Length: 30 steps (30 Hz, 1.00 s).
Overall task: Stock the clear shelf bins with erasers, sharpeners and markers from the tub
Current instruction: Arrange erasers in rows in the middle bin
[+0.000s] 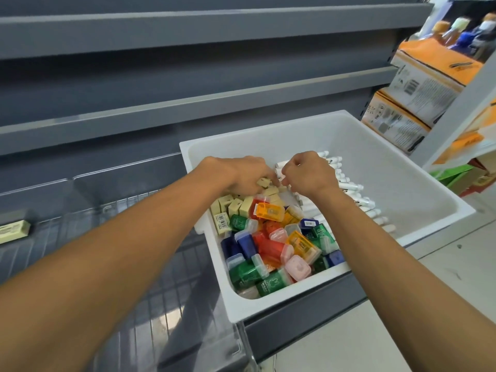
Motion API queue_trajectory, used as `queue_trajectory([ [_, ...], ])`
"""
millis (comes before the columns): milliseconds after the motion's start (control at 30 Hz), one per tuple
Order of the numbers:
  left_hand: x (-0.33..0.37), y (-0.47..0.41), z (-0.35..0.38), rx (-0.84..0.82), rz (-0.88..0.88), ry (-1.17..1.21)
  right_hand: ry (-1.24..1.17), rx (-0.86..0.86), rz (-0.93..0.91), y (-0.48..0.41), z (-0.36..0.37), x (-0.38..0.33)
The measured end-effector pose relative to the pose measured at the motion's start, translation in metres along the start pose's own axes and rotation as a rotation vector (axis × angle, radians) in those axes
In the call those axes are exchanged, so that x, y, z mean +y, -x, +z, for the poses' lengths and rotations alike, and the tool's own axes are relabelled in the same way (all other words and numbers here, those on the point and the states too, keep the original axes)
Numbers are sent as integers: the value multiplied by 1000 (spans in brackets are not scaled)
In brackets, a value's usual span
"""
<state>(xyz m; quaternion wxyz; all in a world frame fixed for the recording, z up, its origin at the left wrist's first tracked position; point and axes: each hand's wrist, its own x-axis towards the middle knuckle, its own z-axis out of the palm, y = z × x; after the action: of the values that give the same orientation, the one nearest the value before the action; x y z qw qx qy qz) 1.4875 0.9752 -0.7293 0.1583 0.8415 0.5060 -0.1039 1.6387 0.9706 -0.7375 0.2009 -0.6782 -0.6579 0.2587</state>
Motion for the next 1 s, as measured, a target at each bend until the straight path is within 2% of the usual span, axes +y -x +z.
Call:
queue_trajectory([
  [300, 5, -23, 8, 15, -86, -51, -99, 82, 42, 0, -5, 3],
  [500, 7, -15, 10, 14, -45, -44, -94, 76, 19, 1, -2, -1],
  [1000, 2, -18, 4, -96, 1, 163, -78, 56, -19, 6, -7, 1],
])
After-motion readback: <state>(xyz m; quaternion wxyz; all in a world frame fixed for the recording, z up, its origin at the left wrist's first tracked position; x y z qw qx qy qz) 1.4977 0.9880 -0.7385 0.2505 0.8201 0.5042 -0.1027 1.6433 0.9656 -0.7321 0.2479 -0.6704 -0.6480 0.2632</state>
